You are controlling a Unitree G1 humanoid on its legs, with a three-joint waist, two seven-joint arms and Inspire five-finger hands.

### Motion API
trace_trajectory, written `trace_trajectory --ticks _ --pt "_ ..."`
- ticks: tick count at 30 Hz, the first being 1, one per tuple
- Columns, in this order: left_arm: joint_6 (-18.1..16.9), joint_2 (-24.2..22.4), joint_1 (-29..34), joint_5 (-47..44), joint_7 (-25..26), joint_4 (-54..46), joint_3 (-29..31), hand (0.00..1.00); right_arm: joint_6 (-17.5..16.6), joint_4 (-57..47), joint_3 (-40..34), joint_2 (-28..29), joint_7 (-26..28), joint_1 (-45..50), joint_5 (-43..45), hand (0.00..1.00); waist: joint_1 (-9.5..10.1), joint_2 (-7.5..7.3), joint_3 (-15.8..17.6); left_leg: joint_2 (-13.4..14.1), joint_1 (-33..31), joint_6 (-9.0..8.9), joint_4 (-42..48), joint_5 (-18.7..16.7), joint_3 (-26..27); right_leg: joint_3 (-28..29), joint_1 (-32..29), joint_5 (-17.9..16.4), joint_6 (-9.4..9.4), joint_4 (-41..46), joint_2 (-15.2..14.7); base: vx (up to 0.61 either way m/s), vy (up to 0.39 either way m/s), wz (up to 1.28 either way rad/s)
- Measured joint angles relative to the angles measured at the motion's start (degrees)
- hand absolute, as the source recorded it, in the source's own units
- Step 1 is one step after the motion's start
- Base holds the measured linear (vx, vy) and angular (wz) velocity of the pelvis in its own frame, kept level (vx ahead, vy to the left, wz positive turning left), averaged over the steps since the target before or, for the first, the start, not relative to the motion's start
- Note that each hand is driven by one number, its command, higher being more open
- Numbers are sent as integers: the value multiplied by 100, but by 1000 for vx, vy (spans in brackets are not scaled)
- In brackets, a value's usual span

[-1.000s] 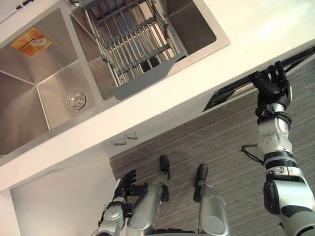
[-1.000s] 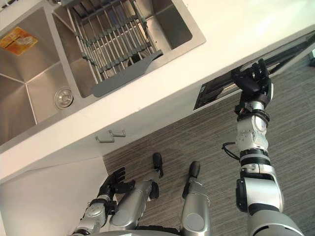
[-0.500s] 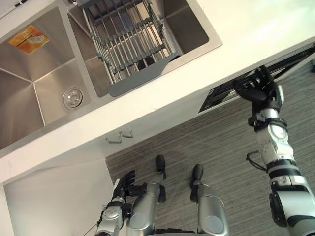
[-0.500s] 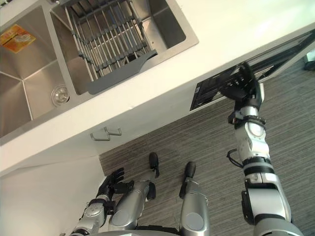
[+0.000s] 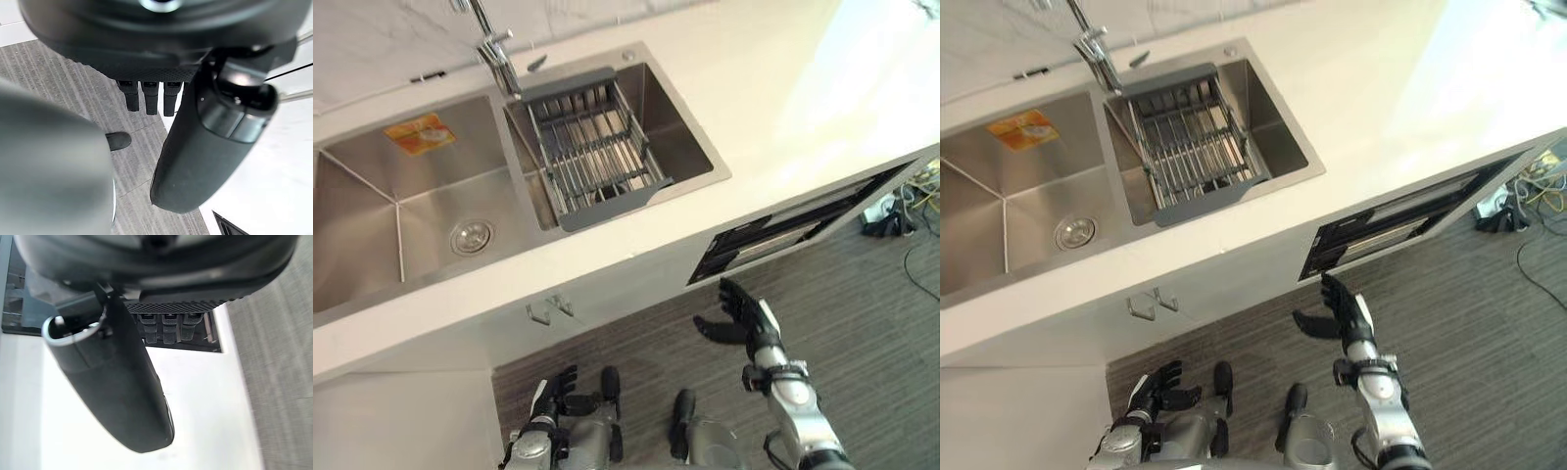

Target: Walk over to the sink, pick up the cup, carry it to the dishwasher, place the cup inside the dishwasher, then close the dishwasher door

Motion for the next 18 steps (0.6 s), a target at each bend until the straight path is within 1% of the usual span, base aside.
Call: trace_trajectory --ticks 1,3,6,8,9,12,14,18 --pt "4 1 8 1 2 5 0 90 9 56 -11 31 -24 38 -42 90 -2 -4 -19 -3 30 1 0 -6 -7 -10 44 1 2 -23 1 47 -10 8" --pt "14 2 41 20 5 39 -1 90 16 514 -128 167 -64 68 -197 90 -2 -29 -140 -11 105 3 -3 -30 -38 -58 166 2 6 -92 5 40 -12 10" --pt "45 2 44 56 -3 133 0 90 75 1521 -339 317 -69 -1 -194 90 9 -59 -298 -31 189 6 -24 -36 -126 -143 342 16 11 -215 11 51 -18 13" --pt "64 12 45 54 -3 153 8 90 122 2040 -473 389 -58 -65 -143 90 12 -75 -318 -38 255 17 -28 -44 -146 -163 436 28 -7 -254 14 53 -14 6" --pt "78 17 45 54 -4 164 13 90 145 2392 -598 450 -63 -127 -39 90 10 -86 -325 -43 299 25 -29 -51 -156 -177 505 31 -4 -297 20 52 -15 4" --pt "136 15 60 53 -12 188 53 90 209 2961 -827 508 -64 -145 375 90 12 -96 -402 -53 348 24 -31 -67 -192 -224 611 37 3 -360 27 47 -17 6" --pt "144 6 82 50 -18 195 172 90 265 3086 -949 538 -66 -132 558 90 13 -115 -416 -58 403 18 -33 -74 -216 -257 701 40 6 -411 34 32 -17 7" --pt "151 3 127 40 -19 207 312 90 269 3192 -1112 622 -81 -155 750 90 20 -155 -486 -65 479 5 -35 -94 -278 -323 830 38 8 -474 46 13 -16 7"
